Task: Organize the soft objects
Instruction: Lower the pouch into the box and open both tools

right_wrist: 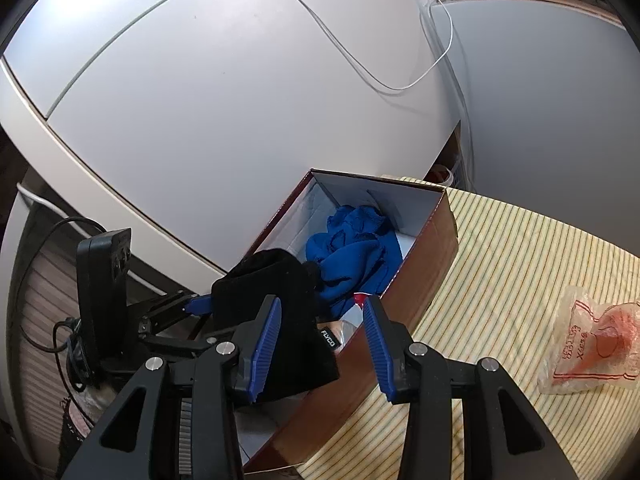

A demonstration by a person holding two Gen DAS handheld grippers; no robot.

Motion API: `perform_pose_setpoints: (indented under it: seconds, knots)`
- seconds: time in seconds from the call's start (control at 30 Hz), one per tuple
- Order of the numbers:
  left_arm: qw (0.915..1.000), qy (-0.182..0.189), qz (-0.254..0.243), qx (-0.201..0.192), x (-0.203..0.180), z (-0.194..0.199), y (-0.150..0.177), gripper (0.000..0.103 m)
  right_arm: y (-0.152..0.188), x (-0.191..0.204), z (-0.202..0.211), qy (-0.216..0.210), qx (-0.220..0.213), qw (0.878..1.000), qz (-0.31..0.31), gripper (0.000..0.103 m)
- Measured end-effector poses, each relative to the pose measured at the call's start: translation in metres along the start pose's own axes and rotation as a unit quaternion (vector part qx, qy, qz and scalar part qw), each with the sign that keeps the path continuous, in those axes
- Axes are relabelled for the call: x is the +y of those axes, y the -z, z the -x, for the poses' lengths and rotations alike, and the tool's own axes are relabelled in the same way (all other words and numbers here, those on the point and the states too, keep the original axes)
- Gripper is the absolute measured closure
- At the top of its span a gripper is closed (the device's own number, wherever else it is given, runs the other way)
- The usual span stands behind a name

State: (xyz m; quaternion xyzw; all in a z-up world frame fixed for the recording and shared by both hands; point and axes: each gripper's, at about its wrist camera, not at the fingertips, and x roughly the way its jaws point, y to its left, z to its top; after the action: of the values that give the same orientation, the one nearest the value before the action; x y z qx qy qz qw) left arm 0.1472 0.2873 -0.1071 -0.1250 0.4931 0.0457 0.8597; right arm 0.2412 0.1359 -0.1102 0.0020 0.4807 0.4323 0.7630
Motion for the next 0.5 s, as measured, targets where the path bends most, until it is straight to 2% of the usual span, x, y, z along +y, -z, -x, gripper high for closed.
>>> perform_pose_setpoints:
  seconds: [0.17,0.27,0.5]
  knots:
    - [0.9972,-0.057,-0.046,-0.014,-0.015,0.015,0.002,0.027,0.002,0.002,0.004,-0.002,-0.002,1.000,0.007,0.064]
    - [0.9976,-0.049,-0.048,-0.014,-0.016,0.021,0.000,0.027,0.003,0.002,0.003,-0.004,-0.002,1.000,0.006,0.064]
    - [0.9978,-0.027,-0.043,-0.041,-0.026,0.042,-0.006,0.027,0.009,0.003,0.009,-0.004,-0.004,1.000,0.010,0.063]
